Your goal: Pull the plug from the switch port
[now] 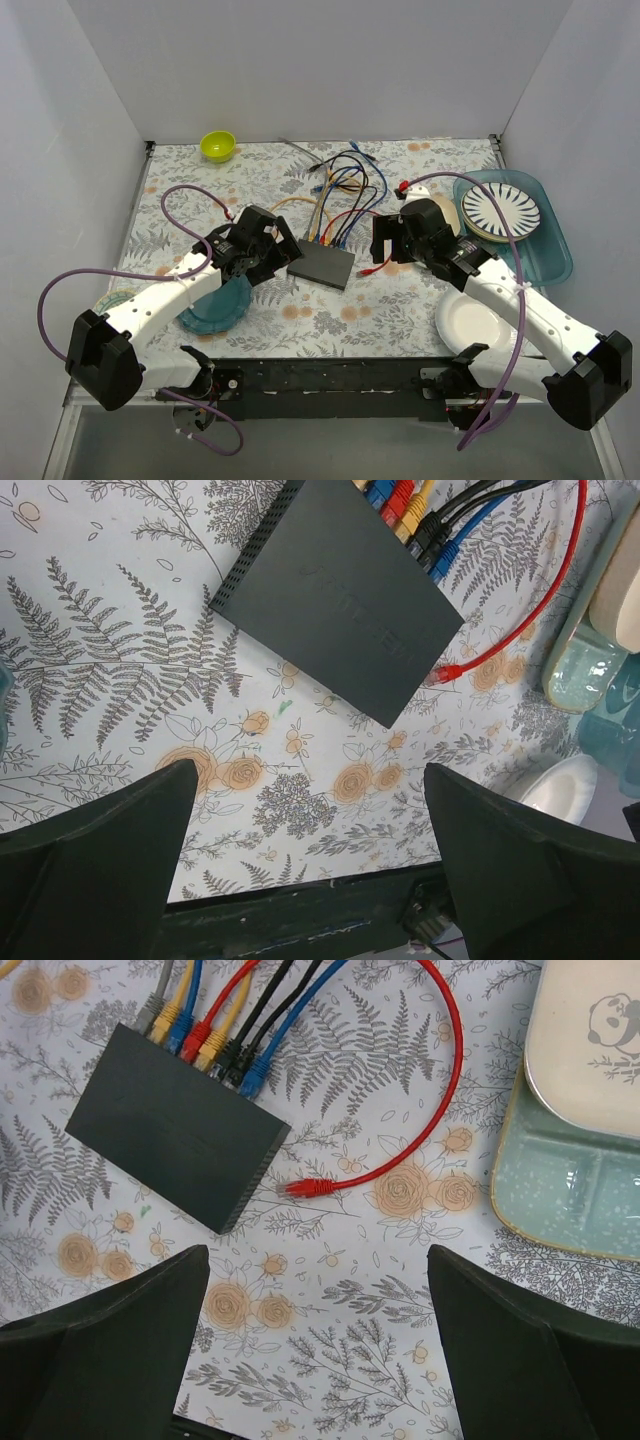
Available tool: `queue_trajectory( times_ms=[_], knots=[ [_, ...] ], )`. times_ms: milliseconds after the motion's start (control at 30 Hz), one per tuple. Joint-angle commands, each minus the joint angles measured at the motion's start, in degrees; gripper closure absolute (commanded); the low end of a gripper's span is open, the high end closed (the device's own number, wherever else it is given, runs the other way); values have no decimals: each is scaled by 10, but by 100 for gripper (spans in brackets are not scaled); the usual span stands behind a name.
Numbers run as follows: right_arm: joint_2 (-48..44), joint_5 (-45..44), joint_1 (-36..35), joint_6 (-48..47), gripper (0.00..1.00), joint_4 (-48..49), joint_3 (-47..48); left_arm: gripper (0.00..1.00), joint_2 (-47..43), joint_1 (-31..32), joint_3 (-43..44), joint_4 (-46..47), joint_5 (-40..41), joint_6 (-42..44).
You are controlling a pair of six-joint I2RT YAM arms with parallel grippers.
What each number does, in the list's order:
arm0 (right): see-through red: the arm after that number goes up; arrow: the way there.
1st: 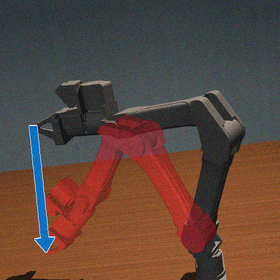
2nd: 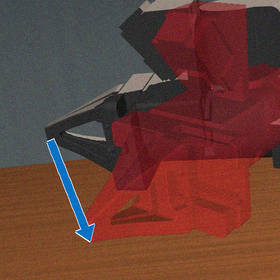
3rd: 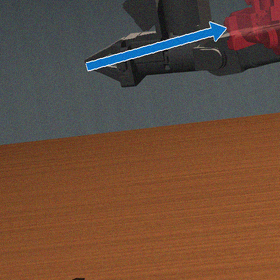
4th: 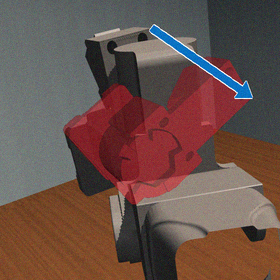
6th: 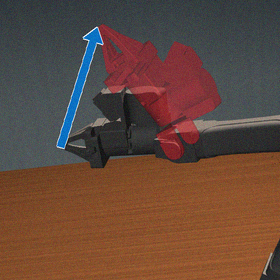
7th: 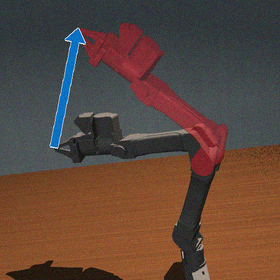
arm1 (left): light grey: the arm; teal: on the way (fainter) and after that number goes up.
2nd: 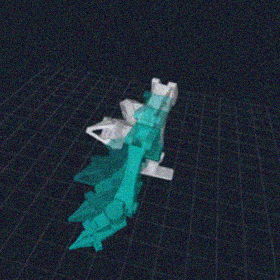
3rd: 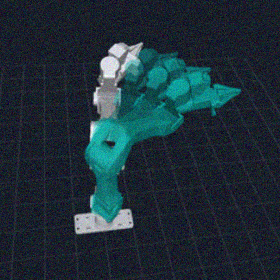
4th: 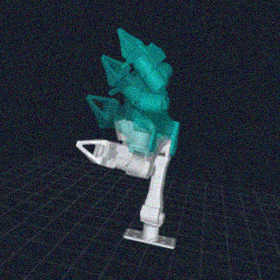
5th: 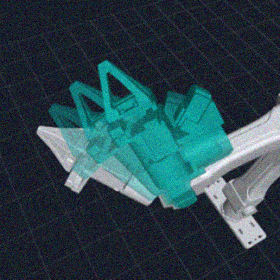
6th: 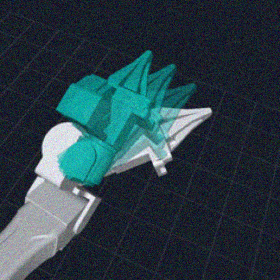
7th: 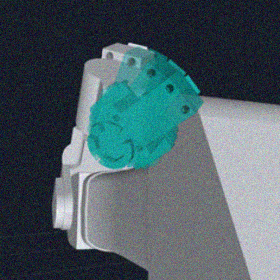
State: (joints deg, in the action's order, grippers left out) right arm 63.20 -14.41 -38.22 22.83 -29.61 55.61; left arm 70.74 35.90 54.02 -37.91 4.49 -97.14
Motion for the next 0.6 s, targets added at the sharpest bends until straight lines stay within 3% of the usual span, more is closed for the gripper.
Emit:
queue_trajectory(
  times_ms=[0, 100, 300, 367, 433, 467, 500, 567],
  knots=[
    [3, 17, 2, -10, 3, 32, -15, 2, -3, -1, 1, -8, 10, -9],
    [33, 56, 2, -9, 3, 55, -22, 2, -3, -1, -2, -25, 27, -18],
    [157, 30, 3, 42, 4, 50, 40, 2, 19, -1, -29, -43, 24, -29],
    [188, 37, 5, 42, 5, 50, 75, 12, 26, -1, -41, -28, 11, -31],
    [225, 33, 6, 39, 14, 60, 93, 18, 33, -1, -58, 0, -15, -33],
    [236, 30, 9, 36, 23, 64, 106, 26, 34, -1, -65, 12, -25, -31],
    [262, 27, 12, 35, 37, 67, 115, 28, 34, -1, -68, 21, -36, -31],
    [292, 29, 19, 32, 50, 65, 132, 30, 33, -1, -75, 35, -38, -31]
  ],
)
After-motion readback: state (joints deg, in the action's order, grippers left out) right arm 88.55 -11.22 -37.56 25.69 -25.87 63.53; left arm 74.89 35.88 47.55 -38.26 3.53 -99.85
